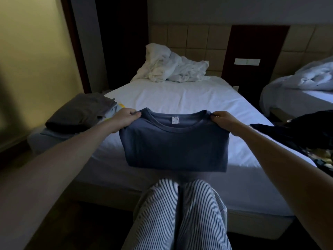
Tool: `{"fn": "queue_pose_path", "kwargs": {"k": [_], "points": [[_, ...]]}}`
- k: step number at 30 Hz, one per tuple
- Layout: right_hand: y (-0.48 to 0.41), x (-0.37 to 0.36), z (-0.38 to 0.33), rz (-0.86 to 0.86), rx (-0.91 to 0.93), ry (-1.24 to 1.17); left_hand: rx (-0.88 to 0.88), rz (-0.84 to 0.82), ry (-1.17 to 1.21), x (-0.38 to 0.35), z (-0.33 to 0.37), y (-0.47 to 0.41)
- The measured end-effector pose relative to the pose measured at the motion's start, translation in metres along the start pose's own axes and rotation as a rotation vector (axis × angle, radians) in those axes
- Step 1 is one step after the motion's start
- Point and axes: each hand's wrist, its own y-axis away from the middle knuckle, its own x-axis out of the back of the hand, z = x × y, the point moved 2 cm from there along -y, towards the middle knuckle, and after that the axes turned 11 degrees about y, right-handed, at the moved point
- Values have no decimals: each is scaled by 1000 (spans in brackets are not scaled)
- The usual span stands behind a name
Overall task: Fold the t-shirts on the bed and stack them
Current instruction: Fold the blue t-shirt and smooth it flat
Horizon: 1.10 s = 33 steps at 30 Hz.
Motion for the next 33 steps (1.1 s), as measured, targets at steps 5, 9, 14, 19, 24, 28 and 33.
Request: {"fn": "queue_pose_path", "kwargs": {"k": [5,9,14,19,24,28,33], "points": [[-92,-16,11,58,-33,23,7,54,74,-16,-16,-85],[-160,-33,31,59,-80,81,26,46,-4,-35,-38,-154],[-231,-56,60,46,-106,181,38,-4,-199,-57,-71,-223],[-253,-105,99,44,-138,469,-3,97,-476,-95,-118,-233],[-254,-107,95,79,-98,645,-7,45,-712,-95,-98,-231],[-236,-109,48,238,-43,775,-167,90,-852,-113,-44,-208],[-169,-153,34,43,180,669,-275,-223,-646,-178,-28,-134]]}}
